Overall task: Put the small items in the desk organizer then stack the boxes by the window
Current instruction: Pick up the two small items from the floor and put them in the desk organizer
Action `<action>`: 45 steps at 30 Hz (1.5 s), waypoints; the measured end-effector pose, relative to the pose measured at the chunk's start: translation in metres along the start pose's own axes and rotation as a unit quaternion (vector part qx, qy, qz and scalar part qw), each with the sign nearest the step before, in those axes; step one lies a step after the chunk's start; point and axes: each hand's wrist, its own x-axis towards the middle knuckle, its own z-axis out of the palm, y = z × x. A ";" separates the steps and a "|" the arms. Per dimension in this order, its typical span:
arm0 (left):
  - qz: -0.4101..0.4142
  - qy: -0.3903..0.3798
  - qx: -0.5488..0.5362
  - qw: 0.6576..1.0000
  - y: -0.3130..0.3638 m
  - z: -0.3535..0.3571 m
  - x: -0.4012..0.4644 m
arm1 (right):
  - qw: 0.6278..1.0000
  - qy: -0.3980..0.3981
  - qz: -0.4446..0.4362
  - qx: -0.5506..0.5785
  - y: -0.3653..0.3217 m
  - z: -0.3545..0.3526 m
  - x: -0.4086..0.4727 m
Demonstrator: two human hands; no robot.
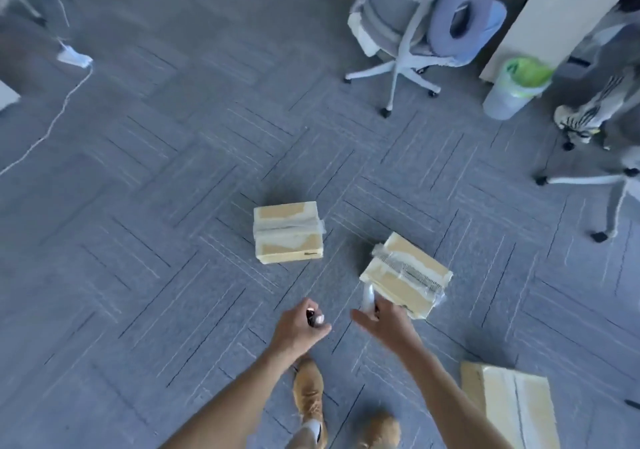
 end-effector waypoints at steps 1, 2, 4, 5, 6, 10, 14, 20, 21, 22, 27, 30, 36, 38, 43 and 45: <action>-0.005 0.024 -0.008 1.000 0.004 -0.016 -0.006 | 1.000 0.003 -0.011 0.001 -0.019 -0.003 0.000; -0.008 0.048 -0.010 0.999 0.007 -0.032 -0.012 | 1.000 0.002 -0.021 -0.002 -0.036 -0.005 0.000; -0.011 0.090 -0.010 0.996 0.008 -0.063 -0.023 | 0.999 -0.008 -0.049 -0.001 -0.070 -0.006 0.000; -0.014 0.109 -0.016 0.994 0.008 -0.078 -0.029 | 0.998 -0.014 -0.069 -0.003 -0.085 -0.006 0.001; -0.017 0.129 -0.036 0.991 0.006 -0.092 -0.036 | 0.996 -0.022 -0.087 -0.009 -0.099 -0.006 0.001; -0.059 0.203 -0.181 0.961 -0.006 -0.142 -0.080 | 0.983 -0.067 -0.166 -0.046 -0.160 -0.001 -0.015; -0.089 0.262 -0.264 0.924 -0.038 -0.178 -0.140 | 0.957 -0.096 -0.264 -0.078 -0.222 0.020 -0.050; -0.151 0.367 -0.374 0.838 -0.096 -0.215 -0.255 | 0.903 -0.191 -0.370 -0.102 -0.326 0.086 -0.116; -0.151 0.384 -0.385 0.826 -0.108 -0.221 -0.276 | 0.893 -0.208 -0.386 -0.102 -0.344 0.101 -0.130; -0.154 0.400 -0.395 0.813 -0.122 -0.226 -0.296 | 0.881 -0.225 -0.403 -0.103 -0.361 0.117 -0.144; -0.173 0.473 -0.432 0.748 -0.203 -0.260 -0.395 | 0.824 -0.269 -0.483 -0.126 -0.443 0.212 -0.228; -0.183 0.511 -0.443 0.714 -0.262 -0.281 -0.459 | 0.794 -0.282 -0.513 -0.167 -0.490 0.284 -0.288; -0.202 0.562 -0.464 0.654 -0.407 -0.318 -0.602 | 0.722 -0.333 -0.560 -0.232 -0.574 0.449 -0.421; -0.214 0.575 -0.471 0.634 -0.456 -0.325 -0.649 | 0.701 -0.357 -0.572 -0.231 -0.597 0.504 -0.465; -0.231 0.621 -0.512 0.546 -0.558 -0.333 -0.739 | 0.660 -0.425 -0.574 -0.232 -0.640 0.613 -0.555; -0.228 0.640 -0.528 0.509 -0.592 -0.338 -0.766 | 0.650 -0.450 -0.568 -0.228 -0.655 0.651 -0.583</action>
